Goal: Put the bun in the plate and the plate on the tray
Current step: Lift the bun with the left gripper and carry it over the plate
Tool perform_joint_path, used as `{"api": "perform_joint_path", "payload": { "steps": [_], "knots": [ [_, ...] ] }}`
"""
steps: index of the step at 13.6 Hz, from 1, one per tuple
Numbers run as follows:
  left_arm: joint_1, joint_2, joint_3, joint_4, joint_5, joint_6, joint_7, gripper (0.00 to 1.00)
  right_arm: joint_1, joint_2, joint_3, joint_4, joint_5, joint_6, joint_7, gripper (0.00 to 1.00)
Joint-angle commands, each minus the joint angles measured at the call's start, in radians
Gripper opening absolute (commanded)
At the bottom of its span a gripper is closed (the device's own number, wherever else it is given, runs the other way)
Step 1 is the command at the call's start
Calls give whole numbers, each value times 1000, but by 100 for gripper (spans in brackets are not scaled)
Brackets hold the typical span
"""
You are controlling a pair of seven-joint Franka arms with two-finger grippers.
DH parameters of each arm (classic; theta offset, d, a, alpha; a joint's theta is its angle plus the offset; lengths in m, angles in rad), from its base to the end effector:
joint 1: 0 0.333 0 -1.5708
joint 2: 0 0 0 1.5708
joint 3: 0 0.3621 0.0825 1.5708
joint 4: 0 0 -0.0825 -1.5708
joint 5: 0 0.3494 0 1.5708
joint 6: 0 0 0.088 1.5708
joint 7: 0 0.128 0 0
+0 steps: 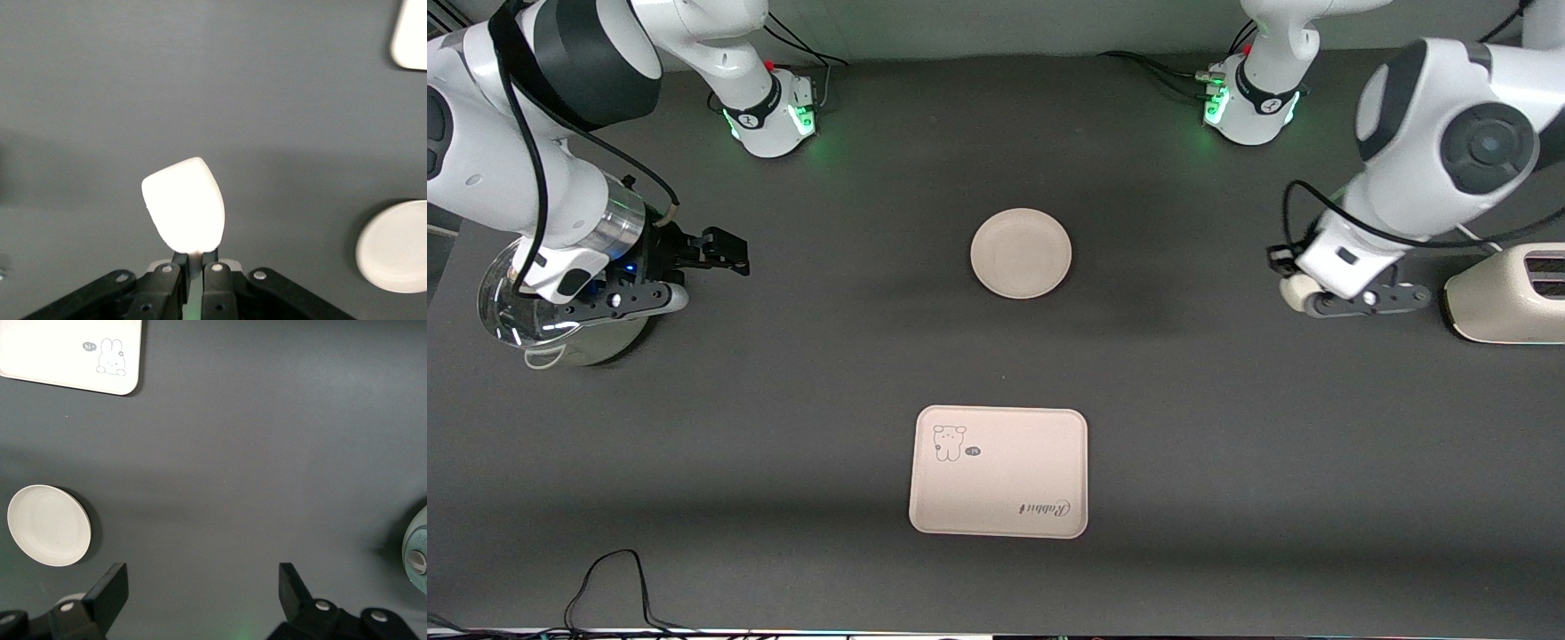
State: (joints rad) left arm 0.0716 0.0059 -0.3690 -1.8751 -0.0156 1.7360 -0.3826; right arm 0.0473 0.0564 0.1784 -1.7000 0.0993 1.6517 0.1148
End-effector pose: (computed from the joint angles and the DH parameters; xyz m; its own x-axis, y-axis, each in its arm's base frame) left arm 0.4882 -0.1510 0.5274 0.9860 0.0904 -0.1400 0.0859 -0.9956 -0.0381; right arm 0.5198 0.1290 0.5712 0.9880 0.1026 -0.1157 0.0919 -0.9912 -0.0948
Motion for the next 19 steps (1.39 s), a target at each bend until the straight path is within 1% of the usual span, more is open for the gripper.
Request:
{"api": "perform_joint_path", "payload": {
  "steps": [1,2,4,5,7,8,10,11,13,15,19],
  "knots": [
    [-10,29,-146,51,-15,-15,-221,0,8,6,-10,14,22,-12,10,100],
    [-13,40,-207,62,-30,-7,-307,0,8,6,-10,14,22,-12,10,100],
    [-35,87,-321,65,-40,72,-475,0,8,5,-10,14,22,-13,10,100],
    [-62,123,-343,65,-40,110,-530,0,8,5,-10,13,22,-13,10,100],
    [-157,195,-346,59,-23,202,-635,0,8,5,-11,13,22,-13,8,100],
    [-206,236,-346,56,9,255,-685,0,8,5,-11,13,22,-13,8,100],
    [-272,346,-346,54,125,339,-795,0,8,5,-11,14,22,-13,9,100],
    [-303,391,-346,53,166,371,-836,0,8,5,-10,14,22,-13,11,100],
    [-334,460,-344,39,201,425,-877,0,8,5,-10,13,22,-13,11,100],
    [-345,470,-343,-34,220,511,-878,0,8,5,-10,13,22,-13,11,100],
    [-374,490,-340,-142,220,620,-895,0,11,3,-7,11,27,-12,14,100]
  ]
}}
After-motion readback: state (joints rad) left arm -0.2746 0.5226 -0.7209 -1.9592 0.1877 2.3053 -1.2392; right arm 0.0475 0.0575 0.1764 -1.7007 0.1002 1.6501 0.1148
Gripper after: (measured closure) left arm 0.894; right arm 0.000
